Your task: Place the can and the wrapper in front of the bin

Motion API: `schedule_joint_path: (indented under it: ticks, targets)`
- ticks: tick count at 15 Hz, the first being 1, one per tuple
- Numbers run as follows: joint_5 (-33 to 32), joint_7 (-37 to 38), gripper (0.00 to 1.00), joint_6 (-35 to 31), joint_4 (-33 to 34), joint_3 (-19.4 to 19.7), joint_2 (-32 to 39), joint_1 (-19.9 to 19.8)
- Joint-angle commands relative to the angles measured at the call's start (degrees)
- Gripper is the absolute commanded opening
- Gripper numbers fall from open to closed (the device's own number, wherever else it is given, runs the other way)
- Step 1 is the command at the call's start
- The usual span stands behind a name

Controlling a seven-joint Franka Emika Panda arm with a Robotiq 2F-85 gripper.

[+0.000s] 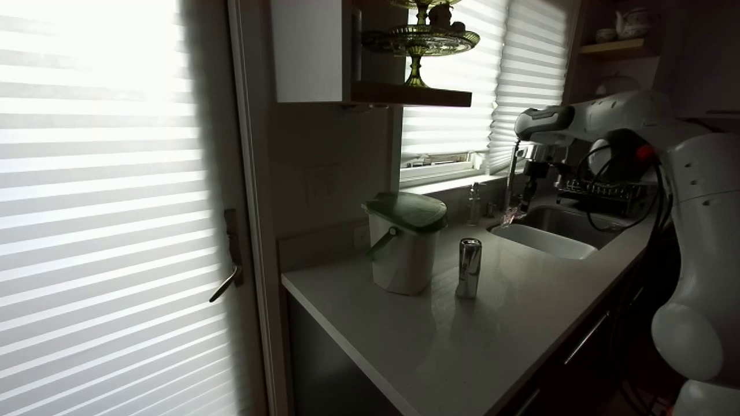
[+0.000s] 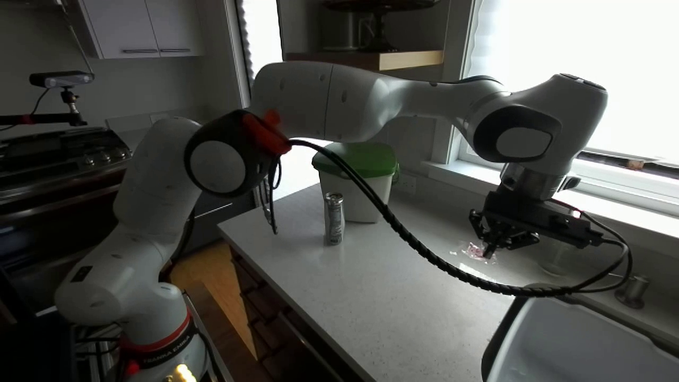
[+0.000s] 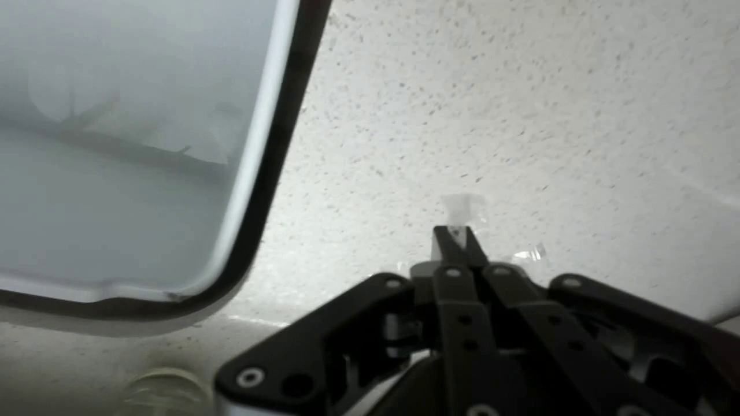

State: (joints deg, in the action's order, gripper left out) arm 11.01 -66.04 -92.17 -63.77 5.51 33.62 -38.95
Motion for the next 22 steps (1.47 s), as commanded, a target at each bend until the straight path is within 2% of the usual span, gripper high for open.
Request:
schedule_joint_path:
  ticks: [1, 6, 7, 10, 12, 18, 22]
  targets:
    - [0.83, -10.24, 0.00, 0.71, -13.73, -1.40, -8.82, -0.50]
    - [-0.29, -24.08, 0.00, 2.96, -27.93, -2.22, -16.64, -0.55]
    - [-0.01, -27.16, 0.00, 4.60, -30.35, 0.27, -18.10, 1.33]
    - [-0.73, -35.84, 0.00, 8.28, -39.19, 2.35, -22.38, 2.57]
    - [0.14, -38.73, 0.00, 7.15, -45.42, 4.01, -25.01, 3.67]
    - [17.95, -45.23, 0.00, 1.41, -63.83, 8.76, -31.71, 6.36]
    - [24.02, -53.80, 0.00, -5.36, -70.90, 11.79, -33.52, 8.72]
